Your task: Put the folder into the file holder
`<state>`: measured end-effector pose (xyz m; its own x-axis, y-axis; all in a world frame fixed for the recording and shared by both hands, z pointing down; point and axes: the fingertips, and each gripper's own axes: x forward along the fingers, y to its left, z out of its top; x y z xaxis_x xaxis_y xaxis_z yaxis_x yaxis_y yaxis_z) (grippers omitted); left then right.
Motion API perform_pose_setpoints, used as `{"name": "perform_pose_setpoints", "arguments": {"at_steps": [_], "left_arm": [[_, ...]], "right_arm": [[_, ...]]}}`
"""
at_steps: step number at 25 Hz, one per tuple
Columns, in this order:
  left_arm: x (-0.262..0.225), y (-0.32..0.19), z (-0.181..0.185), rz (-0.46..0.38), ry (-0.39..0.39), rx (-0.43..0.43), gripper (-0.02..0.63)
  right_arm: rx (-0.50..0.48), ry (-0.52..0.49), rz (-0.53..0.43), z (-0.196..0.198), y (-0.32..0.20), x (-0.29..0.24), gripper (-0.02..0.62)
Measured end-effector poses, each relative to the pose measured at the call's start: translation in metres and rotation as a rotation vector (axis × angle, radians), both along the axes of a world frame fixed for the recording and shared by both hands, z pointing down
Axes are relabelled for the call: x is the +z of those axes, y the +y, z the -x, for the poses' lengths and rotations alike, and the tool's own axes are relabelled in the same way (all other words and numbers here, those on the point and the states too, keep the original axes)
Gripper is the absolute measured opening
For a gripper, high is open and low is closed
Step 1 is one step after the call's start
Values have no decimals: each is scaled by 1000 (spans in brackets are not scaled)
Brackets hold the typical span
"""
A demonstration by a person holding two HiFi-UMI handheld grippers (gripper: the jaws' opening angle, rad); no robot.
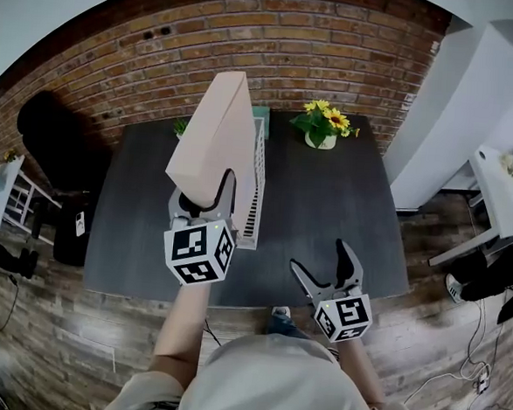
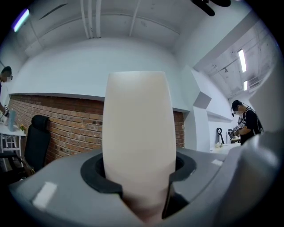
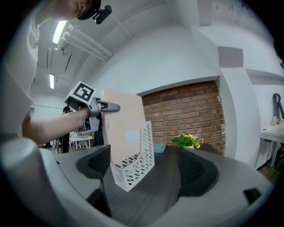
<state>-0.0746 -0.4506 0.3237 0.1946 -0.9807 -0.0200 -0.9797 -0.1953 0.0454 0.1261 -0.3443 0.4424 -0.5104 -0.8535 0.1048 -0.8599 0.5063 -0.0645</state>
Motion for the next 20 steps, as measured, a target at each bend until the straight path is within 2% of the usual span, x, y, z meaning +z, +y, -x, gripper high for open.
{"name": "perform_pose_setpoints", "arguments": {"at_steps": [9, 20], "left_arm": [[14, -19, -11, 12, -12, -46, 270], [45, -22, -16, 5, -15, -82, 270]], "right_arm": [[-31, -2, 19, -19, -26, 8, 445], [-93, -1, 44, -17, -42, 20, 445]]}}
